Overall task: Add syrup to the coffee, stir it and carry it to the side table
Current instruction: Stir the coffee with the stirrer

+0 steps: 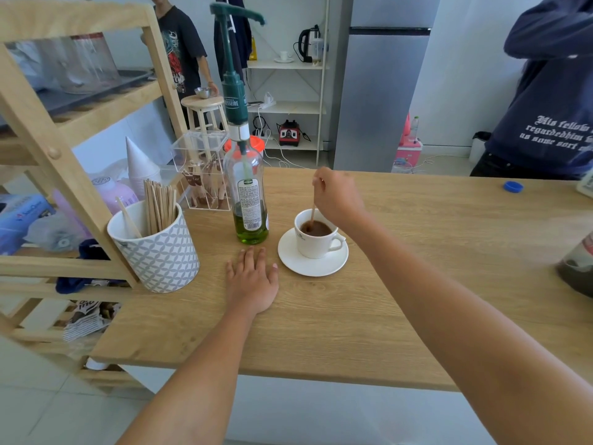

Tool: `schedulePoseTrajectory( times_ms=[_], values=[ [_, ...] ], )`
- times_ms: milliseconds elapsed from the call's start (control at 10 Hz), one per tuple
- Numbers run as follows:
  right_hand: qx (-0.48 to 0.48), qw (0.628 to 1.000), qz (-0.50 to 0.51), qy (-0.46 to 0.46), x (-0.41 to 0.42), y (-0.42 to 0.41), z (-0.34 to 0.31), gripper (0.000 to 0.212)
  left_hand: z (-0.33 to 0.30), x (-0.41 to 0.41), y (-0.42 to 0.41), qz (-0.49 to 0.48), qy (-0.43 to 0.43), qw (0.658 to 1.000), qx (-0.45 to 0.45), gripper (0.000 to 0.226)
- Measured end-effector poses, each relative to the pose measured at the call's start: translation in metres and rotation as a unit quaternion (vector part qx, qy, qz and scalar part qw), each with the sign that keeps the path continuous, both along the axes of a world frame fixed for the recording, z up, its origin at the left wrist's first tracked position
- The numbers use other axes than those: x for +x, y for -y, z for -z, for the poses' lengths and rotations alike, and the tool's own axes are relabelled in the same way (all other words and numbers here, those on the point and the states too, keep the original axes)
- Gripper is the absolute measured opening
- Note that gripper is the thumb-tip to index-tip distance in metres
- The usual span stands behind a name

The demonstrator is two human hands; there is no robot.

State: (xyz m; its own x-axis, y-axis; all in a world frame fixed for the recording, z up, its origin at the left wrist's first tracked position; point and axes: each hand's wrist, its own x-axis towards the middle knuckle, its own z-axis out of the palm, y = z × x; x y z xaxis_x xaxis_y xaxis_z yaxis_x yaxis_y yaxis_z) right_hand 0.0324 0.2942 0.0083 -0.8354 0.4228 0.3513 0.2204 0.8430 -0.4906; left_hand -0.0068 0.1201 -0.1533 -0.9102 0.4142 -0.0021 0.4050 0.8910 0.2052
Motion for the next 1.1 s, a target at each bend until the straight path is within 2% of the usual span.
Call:
schedulePoseTrajectory(
  times_ms=[100, 200, 500, 600, 800, 900, 1000, 1100],
  values=[
    [0.051, 0.999, 0.015, -0.001, 0.001, -0.001, 0.003, 0.029, 0.0, -0.001, 0.0, 0.0, -0.003, 1.0, 0.0, 0.062],
    [0.027, 0.999, -0.024, 0.004, 0.0, 0.002, 0.001, 0.026, 0.0, -0.001, -0.001, 0.001, -0.002, 1.0, 0.001, 0.062],
    [0.046, 0.999, -0.001, 0.019, 0.002, -0.004, -0.002, 0.03, 0.0, -0.002, -0.002, 0.0, 0.004, 1.0, -0.003, 0.063],
    [-0.021, 0.999, -0.02, 0.013, 0.003, -0.002, -0.005, 0.03, 0.001, -0.002, -0.001, 0.001, 0.004, 1.0, -0.004, 0.063],
    [-0.187, 0.978, 0.042, -0.081, 0.012, -0.024, -0.001, 0.026, -0.001, -0.001, -0.001, 0.003, 0.002, 1.0, 0.004, 0.062],
    [-0.286, 0.943, 0.088, -0.144, 0.022, -0.042, 0.005, 0.023, -0.002, 0.0, 0.001, 0.006, 0.008, 1.0, 0.015, 0.062],
    [-0.406, 0.884, 0.161, -0.168, 0.035, -0.056, 0.018, 0.023, -0.003, 0.001, 0.001, 0.006, 0.012, 1.0, 0.015, 0.062],
    [-0.54, 0.793, 0.211, -0.184, 0.048, -0.061, 0.029, 0.024, -0.004, 0.001, 0.0, 0.003, 0.009, 1.0, 0.012, 0.063]
  ],
)
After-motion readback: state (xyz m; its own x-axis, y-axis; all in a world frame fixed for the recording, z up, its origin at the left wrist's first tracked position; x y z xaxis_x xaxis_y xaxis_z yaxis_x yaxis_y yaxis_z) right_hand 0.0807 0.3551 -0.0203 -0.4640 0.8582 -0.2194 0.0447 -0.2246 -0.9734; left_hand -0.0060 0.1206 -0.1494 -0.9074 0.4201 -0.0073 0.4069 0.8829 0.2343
